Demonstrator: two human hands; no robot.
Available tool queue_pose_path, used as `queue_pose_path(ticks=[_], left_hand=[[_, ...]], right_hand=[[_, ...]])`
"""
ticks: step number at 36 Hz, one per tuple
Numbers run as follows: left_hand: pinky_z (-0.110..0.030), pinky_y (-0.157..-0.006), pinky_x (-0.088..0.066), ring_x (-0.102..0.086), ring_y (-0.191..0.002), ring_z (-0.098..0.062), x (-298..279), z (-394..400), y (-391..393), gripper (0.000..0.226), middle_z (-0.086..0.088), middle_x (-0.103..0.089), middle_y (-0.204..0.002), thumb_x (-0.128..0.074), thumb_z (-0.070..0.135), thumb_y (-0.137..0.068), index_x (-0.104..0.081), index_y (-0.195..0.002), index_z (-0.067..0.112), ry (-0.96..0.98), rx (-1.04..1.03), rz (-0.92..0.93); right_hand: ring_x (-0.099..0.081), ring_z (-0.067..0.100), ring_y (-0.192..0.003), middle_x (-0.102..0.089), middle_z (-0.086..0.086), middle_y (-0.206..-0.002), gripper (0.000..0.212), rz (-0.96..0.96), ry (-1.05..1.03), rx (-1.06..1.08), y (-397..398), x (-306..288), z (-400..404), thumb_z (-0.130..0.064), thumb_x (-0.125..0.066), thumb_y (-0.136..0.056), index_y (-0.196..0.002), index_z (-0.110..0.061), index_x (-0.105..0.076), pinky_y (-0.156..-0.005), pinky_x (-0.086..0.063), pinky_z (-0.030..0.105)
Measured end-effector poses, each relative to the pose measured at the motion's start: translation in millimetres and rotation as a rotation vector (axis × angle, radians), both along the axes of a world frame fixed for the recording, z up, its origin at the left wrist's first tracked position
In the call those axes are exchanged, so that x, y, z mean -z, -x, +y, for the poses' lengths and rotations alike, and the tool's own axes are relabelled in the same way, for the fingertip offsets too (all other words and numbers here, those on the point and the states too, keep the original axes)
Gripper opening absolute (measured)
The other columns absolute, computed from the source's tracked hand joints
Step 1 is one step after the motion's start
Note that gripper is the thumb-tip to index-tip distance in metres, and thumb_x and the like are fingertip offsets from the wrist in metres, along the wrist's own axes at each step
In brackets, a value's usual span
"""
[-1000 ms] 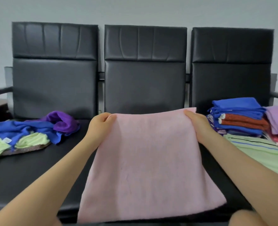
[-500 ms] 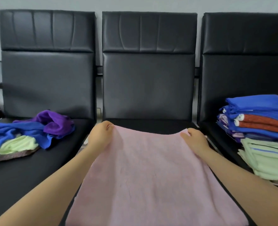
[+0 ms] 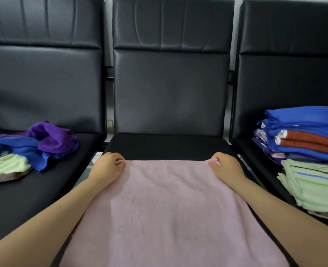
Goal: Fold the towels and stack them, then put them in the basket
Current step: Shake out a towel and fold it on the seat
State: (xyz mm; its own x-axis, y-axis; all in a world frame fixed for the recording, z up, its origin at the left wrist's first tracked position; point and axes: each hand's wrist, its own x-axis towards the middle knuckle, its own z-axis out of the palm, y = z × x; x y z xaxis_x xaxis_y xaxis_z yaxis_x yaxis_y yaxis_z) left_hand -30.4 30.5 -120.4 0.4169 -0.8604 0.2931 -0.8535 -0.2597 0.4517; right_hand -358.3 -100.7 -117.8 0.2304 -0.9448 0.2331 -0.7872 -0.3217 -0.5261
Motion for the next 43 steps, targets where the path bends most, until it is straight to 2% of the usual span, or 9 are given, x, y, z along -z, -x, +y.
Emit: queue_pose_path(ticks=[3, 7, 14, 19, 24, 31, 35, 39, 43], left_hand=[[-0.029, -0.091, -0.04, -0.049, -0.115, -0.023, -2, 1, 1, 0.026, -0.006, -0.055, -0.114, -0.055, 0.019, -0.091, -0.066, -0.115, 0.017, -0.043, -0.028, 0.001], [-0.035, -0.105, -0.035, -0.04, -0.129, -0.027, -6, 2, 3, 0.041, -0.007, -0.05, -0.135, -0.053, 0.025, -0.094, -0.054, -0.134, 0.018, -0.15, -0.044, -0.037], [-0.03, -0.078, -0.046, -0.055, -0.097, -0.021, -15, 11, 8, 0.028, -0.004, -0.063, -0.11, -0.055, 0.032, -0.09, -0.061, -0.114, 0.018, -0.24, -0.058, 0.006], [-0.03, -0.07, -0.048, -0.056, -0.081, -0.014, -16, 18, 11, 0.016, 0.004, -0.062, -0.091, -0.058, 0.031, -0.086, -0.06, -0.095, 0.019, -0.223, -0.061, 0.051], [-0.029, -0.074, -0.046, -0.054, -0.088, -0.017, -19, 24, 12, 0.019, 0.005, -0.057, -0.095, -0.062, 0.025, -0.083, -0.057, -0.099, 0.016, -0.176, -0.07, 0.135], [-0.033, -0.072, -0.047, -0.059, -0.082, -0.027, -22, 36, 12, 0.013, -0.004, -0.06, -0.079, -0.06, 0.024, -0.09, -0.065, -0.088, 0.012, -0.056, -0.03, 0.353], [-0.031, -0.068, -0.048, -0.058, -0.07, -0.022, -31, 46, 19, 0.013, -0.003, -0.065, -0.078, -0.065, 0.032, -0.082, -0.07, -0.082, 0.02, 0.142, -0.008, 0.732], [-0.037, -0.077, -0.05, -0.059, -0.076, -0.024, -46, 54, 25, 0.041, -0.008, -0.065, -0.085, -0.074, 0.046, -0.056, -0.075, -0.083, 0.015, 0.272, -0.016, 1.015], [-0.036, -0.078, -0.048, -0.057, -0.083, -0.022, -67, 62, 36, 0.025, -0.006, -0.063, -0.09, -0.068, 0.036, -0.077, -0.065, -0.084, 0.012, 0.342, 0.04, 1.003]], right_hand=[[-0.051, 0.025, -0.103, -0.056, 0.008, -0.105, 0.017, 0.088, 0.051, 0.019, 1, 1, 3, -0.015, -0.05, -0.092, -0.1, -0.009, -0.063, -0.076, -0.042, 0.033], [-0.035, 0.027, -0.127, -0.045, 0.011, -0.133, 0.041, 0.177, -0.003, 0.075, 5, 0, 6, -0.028, -0.051, -0.098, -0.134, -0.01, -0.05, -0.097, -0.038, 0.036], [-0.043, 0.026, -0.112, -0.05, 0.009, -0.115, 0.017, 0.192, 0.012, 0.048, 9, -3, 19, -0.021, -0.05, -0.097, -0.107, -0.01, -0.056, -0.09, -0.041, 0.035], [-0.052, 0.024, -0.088, -0.053, 0.004, -0.089, 0.005, 0.073, 0.016, 0.03, 17, -4, 29, -0.012, -0.05, -0.092, -0.091, -0.014, -0.046, -0.059, -0.034, 0.027], [-0.056, 0.021, -0.098, -0.061, 0.007, -0.114, 0.036, -0.069, -0.109, 0.023, 26, -8, 35, -0.013, -0.063, -0.088, -0.123, -0.009, -0.056, -0.075, -0.038, 0.026], [-0.05, 0.019, -0.075, -0.057, 0.003, -0.083, 0.01, -0.009, -0.131, 0.079, 20, -16, 49, -0.02, -0.057, -0.092, -0.084, -0.012, -0.056, -0.061, -0.036, 0.028], [-0.042, 0.018, -0.067, -0.047, 0.001, -0.072, 0.028, -0.237, -0.163, 0.121, 18, -23, 58, -0.017, -0.054, -0.093, -0.068, -0.014, -0.043, -0.053, -0.028, 0.027], [-0.059, 0.023, -0.081, -0.065, 0.014, -0.096, 0.02, -0.772, -0.372, 0.175, 15, -44, 72, -0.015, -0.06, -0.092, -0.104, 0.001, -0.064, -0.069, -0.046, 0.029], [-0.059, 0.023, -0.099, -0.062, 0.007, -0.107, 0.026, -0.985, -0.371, 0.158, 15, -71, 85, -0.019, -0.061, -0.094, -0.119, -0.01, -0.062, -0.088, -0.047, 0.036]])
